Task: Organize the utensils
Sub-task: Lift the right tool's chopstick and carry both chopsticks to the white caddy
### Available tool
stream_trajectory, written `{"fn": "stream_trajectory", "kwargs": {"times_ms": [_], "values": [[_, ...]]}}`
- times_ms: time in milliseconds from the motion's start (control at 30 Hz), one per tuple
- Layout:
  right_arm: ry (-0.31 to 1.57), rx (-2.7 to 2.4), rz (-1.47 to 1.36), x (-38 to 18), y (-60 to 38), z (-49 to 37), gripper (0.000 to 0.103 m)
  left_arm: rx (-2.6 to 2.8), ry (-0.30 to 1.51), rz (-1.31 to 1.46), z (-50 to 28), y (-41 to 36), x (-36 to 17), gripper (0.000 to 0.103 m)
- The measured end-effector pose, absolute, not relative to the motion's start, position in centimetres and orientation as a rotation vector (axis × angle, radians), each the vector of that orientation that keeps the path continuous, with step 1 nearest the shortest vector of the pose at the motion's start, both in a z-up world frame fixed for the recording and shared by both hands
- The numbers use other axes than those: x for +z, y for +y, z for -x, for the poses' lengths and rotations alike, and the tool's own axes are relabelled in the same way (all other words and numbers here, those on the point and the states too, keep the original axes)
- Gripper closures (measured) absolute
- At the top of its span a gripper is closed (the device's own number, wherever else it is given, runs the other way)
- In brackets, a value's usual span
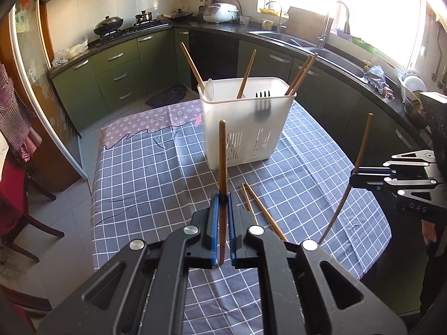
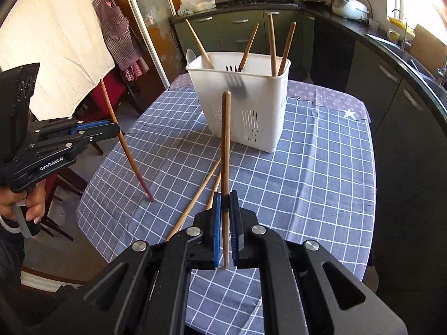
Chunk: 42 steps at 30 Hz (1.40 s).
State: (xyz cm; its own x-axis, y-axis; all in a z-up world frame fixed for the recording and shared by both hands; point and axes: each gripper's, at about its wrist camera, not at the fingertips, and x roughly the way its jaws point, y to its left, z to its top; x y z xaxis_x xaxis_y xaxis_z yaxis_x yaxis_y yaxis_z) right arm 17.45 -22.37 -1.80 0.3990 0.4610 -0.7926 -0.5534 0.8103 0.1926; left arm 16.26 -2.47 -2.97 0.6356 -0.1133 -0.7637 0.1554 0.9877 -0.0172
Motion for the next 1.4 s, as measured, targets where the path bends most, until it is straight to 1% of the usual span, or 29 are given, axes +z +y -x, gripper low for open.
{"fn": "stream_trajectory", "kwargs": {"times_ms": [400,533,767,1000,1100,1233,1400], "values": [[0.925,0.661,0.084,-0.8,-23.5,-16.2,0.096,-0.156,0.845,-0.071,-15.6,-3.0,-1.6,0.097],[0.884,0.672,0.08,1.0,-23.5,-16.2,0.096,-0.165,0.818,-0.083,-15.5,-3.2,-0.1,0.097],[0.76,0.666,0.09,6.8,-23.3,-16.9,0.096,-0.209,0.747,-0.071,-16.6,-3.6,4.9,0.097],[0.652,0.666,0.093,12.2,-22.0,-18.8,0.096,-0.226,0.585,-0.063,-18.7,-4.5,11.5,0.097],[0.624,0.667,0.084,13.9,-21.4,-19.8,0.096,-0.218,0.522,-0.061,-20.1,-4.9,13.3,0.097],[0.596,0.66,0.069,15.5,-20.9,-21.5,0.096,-0.197,0.5,-0.056,-22.9,-5.2,13.2,0.097],[0.565,0.645,0.048,16.8,-20.4,-23.8,0.096,-0.181,0.571,-0.024,-26.4,-5.0,10.2,0.097]]}}
